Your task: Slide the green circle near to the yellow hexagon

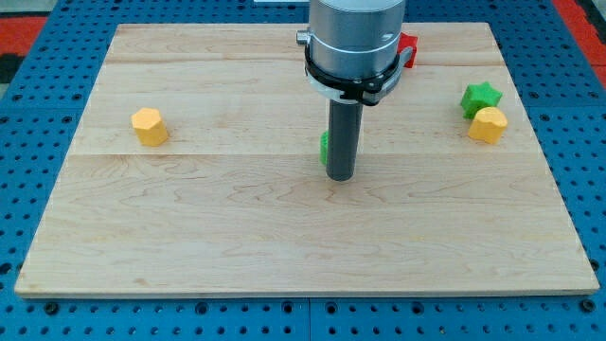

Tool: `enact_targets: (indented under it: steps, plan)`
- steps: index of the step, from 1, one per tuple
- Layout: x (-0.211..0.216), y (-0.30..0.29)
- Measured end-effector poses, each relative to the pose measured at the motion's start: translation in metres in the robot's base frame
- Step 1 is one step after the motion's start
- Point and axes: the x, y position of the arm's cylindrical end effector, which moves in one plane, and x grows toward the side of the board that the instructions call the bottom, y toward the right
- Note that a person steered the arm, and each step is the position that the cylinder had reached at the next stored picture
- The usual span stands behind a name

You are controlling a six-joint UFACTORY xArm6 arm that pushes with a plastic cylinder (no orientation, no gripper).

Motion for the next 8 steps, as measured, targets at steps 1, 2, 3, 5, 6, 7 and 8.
enact_targets:
  steps: [1,2,3,5,6,7,8]
  plan:
    - [-0.018,0.043]
    - [-0.03,0.069]
    - [-0.03,0.034]
    - [-0.036,-0.031]
    - [-0.054,-0.037]
    - [-0.056,-0.06]
    - [-0.057,-0.096]
